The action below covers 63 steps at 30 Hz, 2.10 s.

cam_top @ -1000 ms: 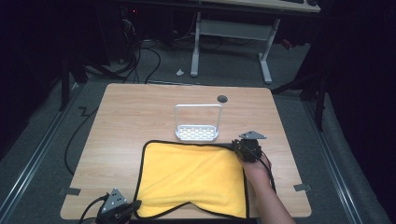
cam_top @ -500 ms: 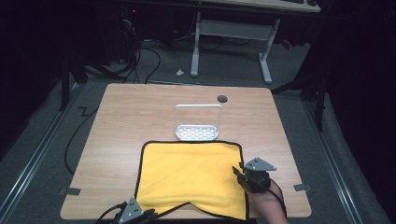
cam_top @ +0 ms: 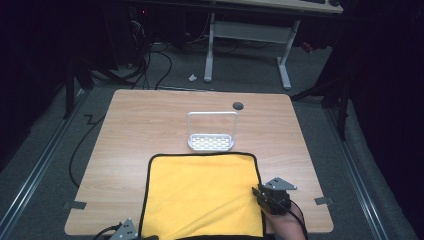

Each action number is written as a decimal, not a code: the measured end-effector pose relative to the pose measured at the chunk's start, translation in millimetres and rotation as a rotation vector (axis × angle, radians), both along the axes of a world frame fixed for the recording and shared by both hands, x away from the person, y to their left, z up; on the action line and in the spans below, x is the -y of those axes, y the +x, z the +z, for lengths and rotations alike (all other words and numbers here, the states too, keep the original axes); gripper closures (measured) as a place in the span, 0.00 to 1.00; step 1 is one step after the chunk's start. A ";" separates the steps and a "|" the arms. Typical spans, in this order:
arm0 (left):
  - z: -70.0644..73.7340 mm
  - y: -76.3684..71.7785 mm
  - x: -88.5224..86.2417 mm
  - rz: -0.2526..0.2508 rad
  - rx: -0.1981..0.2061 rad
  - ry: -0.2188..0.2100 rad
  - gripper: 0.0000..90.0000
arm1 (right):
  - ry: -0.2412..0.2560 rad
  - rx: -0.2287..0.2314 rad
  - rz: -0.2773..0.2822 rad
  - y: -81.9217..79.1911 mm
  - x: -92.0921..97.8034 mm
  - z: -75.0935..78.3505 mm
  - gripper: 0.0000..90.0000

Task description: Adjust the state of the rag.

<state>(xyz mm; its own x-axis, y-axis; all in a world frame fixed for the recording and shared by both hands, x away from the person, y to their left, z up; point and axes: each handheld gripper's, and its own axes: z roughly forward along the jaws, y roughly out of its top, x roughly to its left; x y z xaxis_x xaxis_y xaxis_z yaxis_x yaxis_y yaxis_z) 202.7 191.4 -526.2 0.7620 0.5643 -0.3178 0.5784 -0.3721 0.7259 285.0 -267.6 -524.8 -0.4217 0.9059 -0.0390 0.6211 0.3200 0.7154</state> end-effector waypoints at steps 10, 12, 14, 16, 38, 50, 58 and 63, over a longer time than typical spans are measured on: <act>11.4 119.8 22.0 0.207 0.131 0.097 0.78 | -0.039 0.012 -0.047 8.2 11.1 0.4 0.78; 11.8 130.2 25.8 0.229 0.171 0.125 0.76 | -0.043 0.012 -0.058 8.3 14.2 0.5 0.78; 10.4 152.2 29.4 0.275 0.164 0.138 0.74 | -0.051 0.014 -0.075 8.1 20.0 0.8 0.78; 8.1 168.4 32.2 0.314 0.184 0.168 0.70 | -0.053 0.019 -0.083 7.5 24.3 0.5 0.78; -6.5 213.4 54.9 0.331 0.139 0.167 0.95 | -0.068 0.032 -0.084 6.8 25.0 -0.1 0.80; -9.2 224.2 46.9 0.339 0.103 0.077 0.96 | 0.012 0.152 0.093 -5.2 -36.4 39.1 0.76; -9.8 225.5 42.2 0.323 0.066 0.032 0.96 | -0.002 0.116 0.258 -1.9 -108.7 34.7 0.73; -9.8 225.0 41.8 0.320 0.069 0.025 0.96 | -0.017 0.093 0.336 0.4 -146.9 28.9 0.72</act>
